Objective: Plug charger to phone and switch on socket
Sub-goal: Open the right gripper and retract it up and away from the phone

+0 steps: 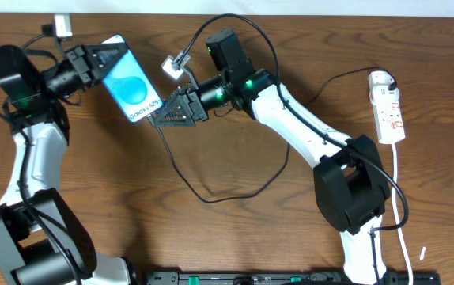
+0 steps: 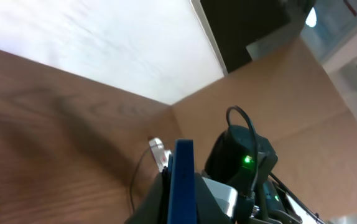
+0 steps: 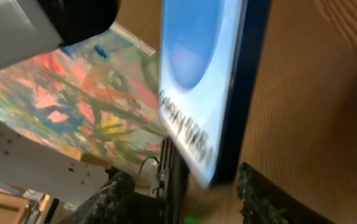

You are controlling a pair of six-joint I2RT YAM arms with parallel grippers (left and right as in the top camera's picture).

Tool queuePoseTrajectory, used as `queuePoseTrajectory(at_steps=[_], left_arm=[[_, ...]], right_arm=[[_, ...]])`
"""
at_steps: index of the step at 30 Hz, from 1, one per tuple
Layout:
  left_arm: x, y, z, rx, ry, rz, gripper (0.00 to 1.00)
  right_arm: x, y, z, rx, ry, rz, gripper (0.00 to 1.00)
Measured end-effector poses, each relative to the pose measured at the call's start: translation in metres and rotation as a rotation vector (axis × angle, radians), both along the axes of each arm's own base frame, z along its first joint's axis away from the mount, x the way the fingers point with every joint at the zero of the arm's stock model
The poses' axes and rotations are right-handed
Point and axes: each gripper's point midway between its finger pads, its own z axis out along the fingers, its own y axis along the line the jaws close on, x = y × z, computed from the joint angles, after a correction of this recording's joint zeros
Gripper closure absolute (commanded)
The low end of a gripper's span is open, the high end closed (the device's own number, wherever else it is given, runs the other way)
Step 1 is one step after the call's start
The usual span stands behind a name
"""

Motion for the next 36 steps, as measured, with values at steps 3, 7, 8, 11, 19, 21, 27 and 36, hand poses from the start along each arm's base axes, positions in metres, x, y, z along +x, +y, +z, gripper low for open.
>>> queuePoseTrajectory(at_steps=[3, 7, 8, 11, 19, 21, 27, 36], left_arm=[[0.0, 0.017, 0.0, 0.001, -0.001, 0.039, 0.93], [-0.003, 0.036, 0.0, 0.0, 0.0, 0.066, 0.92], [-0.004, 0.038, 0.0, 0.0, -0.001, 0.067, 0.93], [-0.006, 0.038, 0.0, -0.001, -0.001, 0.056, 0.92], [-0.008, 0.037, 0.0, -0.002, 0.0, 0.043, 0.93], [-0.009, 0.036, 0.0, -0.002, 0.0, 0.037, 0.93], [-0.01, 0.035, 0.0, -0.002, 0.0, 0.03, 0.92], [-0.01, 0.02, -0.003, 0.001, 0.003, -0.009, 0.92]], right_arm=[[-0.001, 0.0, 0.001, 0.005, 0.003, 0.008, 0.34], [0.0, -0.001, -0.001, -0.005, 0.006, -0.003, 0.29], [0.002, -0.001, -0.003, -0.02, 0.012, -0.017, 0.3], [0.012, -0.003, -0.019, -0.116, 0.062, -0.099, 0.29], [0.053, -0.048, -0.085, -0.502, 0.187, -0.434, 0.29], [0.062, -0.061, -0.095, -0.559, 0.195, -0.492, 0.27], [0.083, -0.121, -0.121, -0.753, 0.27, -0.671, 0.28], [0.105, -0.223, -0.057, -0.88, 0.196, -1.023, 0.23]])
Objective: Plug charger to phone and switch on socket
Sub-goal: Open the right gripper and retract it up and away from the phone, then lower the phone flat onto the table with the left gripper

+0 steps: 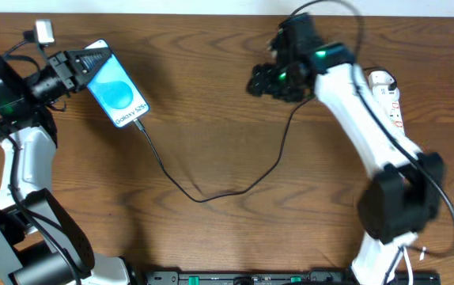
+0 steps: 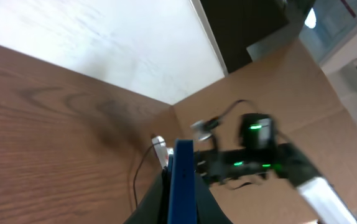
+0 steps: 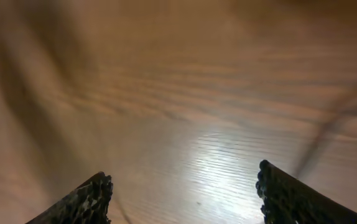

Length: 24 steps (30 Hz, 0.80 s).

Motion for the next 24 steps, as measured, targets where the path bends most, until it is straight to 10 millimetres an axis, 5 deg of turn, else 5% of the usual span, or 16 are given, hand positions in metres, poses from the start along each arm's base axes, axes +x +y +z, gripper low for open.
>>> queuePoseTrajectory(at_steps=[3, 7, 16, 24], left_arm=[[0.0, -0.012, -0.007, -0.005, 0.028, -0.027, 0.92], [0.0, -0.029, -0.027, -0.017, 0.121, -0.042, 0.92], [-0.006, -0.052, -0.103, 0.104, 0.388, 0.048, 0.93], [-0.01, -0.071, -0.126, 0.256, 0.38, 0.038, 0.92]], right_arm=[[-0.005, -0.014, 0.039, -0.032, -0.094, -0.039, 0.13], [-0.01, -0.029, 0.065, -0.08, -0.164, -0.082, 0.09], [-0.013, -0.049, 0.066, -0.175, -0.169, -0.135, 0.07], [-0.012, -0.054, 0.065, -0.197, -0.175, -0.147, 0.05]])
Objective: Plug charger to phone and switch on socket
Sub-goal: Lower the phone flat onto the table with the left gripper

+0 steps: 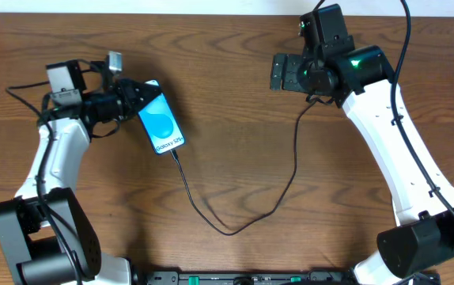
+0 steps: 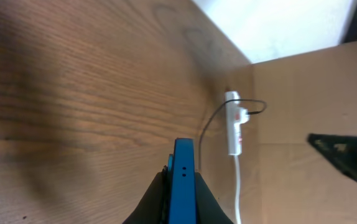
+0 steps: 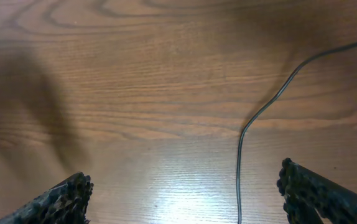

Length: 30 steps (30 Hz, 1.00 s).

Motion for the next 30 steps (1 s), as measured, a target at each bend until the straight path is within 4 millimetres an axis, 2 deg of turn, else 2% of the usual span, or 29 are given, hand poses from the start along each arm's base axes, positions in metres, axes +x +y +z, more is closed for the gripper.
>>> queuePoseTrajectory(at_steps=[10, 19, 23, 30], left_arm=[[-0.001, -0.025, -0.014, 0.071, 0.0, -0.052, 0.92], [-0.003, -0.043, -0.062, 0.072, 0.117, -0.101, 0.92], [-0.006, -0.046, -0.073, 0.069, 0.151, -0.11, 0.92], [-0.005, -0.043, -0.077, 0.092, 0.161, -0.095, 0.92]], right_arm=[[0.0, -0.001, 0.0, -0.003, 0.0, -0.001, 0.04], [-0.004, -0.002, -0.003, -0.009, 0.017, -0.001, 0.04], [-0.004, -0.002, -0.003, -0.01, 0.021, -0.002, 0.04], [-0.005, -0.002, -0.003, -0.011, 0.022, -0.002, 0.04]])
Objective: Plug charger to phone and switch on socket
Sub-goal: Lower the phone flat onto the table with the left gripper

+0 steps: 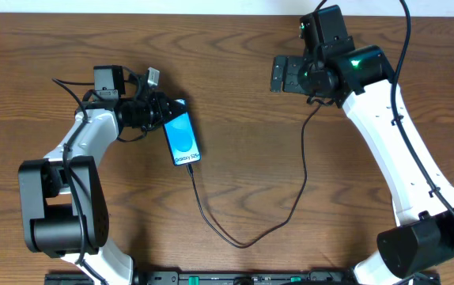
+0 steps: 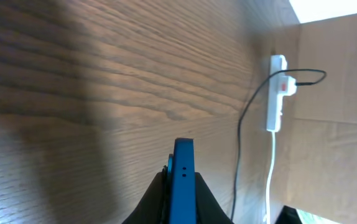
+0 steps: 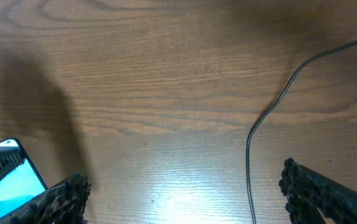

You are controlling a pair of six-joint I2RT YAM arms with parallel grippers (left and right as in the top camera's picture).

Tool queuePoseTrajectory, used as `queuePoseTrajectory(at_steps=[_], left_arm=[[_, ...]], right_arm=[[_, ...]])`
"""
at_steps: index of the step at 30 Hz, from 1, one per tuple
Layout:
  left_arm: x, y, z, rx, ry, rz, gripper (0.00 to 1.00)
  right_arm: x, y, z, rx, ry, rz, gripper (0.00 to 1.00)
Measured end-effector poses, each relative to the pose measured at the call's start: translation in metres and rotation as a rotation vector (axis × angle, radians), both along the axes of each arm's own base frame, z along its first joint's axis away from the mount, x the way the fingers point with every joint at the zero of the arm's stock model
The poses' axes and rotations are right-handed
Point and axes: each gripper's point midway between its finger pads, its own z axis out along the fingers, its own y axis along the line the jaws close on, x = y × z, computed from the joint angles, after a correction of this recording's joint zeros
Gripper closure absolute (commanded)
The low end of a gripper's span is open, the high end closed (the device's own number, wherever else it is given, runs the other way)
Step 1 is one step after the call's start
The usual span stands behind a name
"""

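Note:
The blue phone point(image 1: 183, 139), screen lit and facing up, is held at its top end by my left gripper point(image 1: 166, 115), which is shut on it. In the left wrist view the phone point(image 2: 183, 177) shows edge-on between the fingers. The black charger cable point(image 1: 243, 241) runs from the phone's lower end in a loop across the table and up under my right arm. The white socket strip point(image 2: 277, 92) with a plug in it shows only in the left wrist view. My right gripper point(image 1: 279, 74) hangs open above the table, with nothing between its fingers point(image 3: 57, 199).
The cable point(image 3: 268, 115) crosses the wood below my right gripper. The phone's corner point(image 3: 7, 177) shows at the lower left of the right wrist view. A cardboard wall point(image 2: 334, 155) stands beyond the strip.
My left gripper has carried the phone a little right and toward the table's middle. The phone now shows in the right wrist view. The right arm has not moved.
First my left gripper held the phone up at the far left, with my right gripper at its lower end. Then the cable hung from the phone and my right gripper was open near the strip. The phone has since come rightward in two steps.

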Motion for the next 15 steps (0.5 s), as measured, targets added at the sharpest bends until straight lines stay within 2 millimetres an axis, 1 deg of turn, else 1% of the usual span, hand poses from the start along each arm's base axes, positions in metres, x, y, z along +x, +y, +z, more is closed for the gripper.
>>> queuePoseTrajectory(at_steps=[5, 15], left_arm=[[-0.0002, 0.0048, -0.0062, 0.04, 0.011, 0.015, 0.92], [-0.0026, 0.0076, -0.0111, 0.07, 0.018, 0.012, 0.92]], right_arm=[[-0.0013, -0.0005, -0.0008, -0.002, 0.006, 0.0, 0.04], [-0.0046, -0.0017, -0.0028, -0.008, 0.021, 0.0, 0.04]])
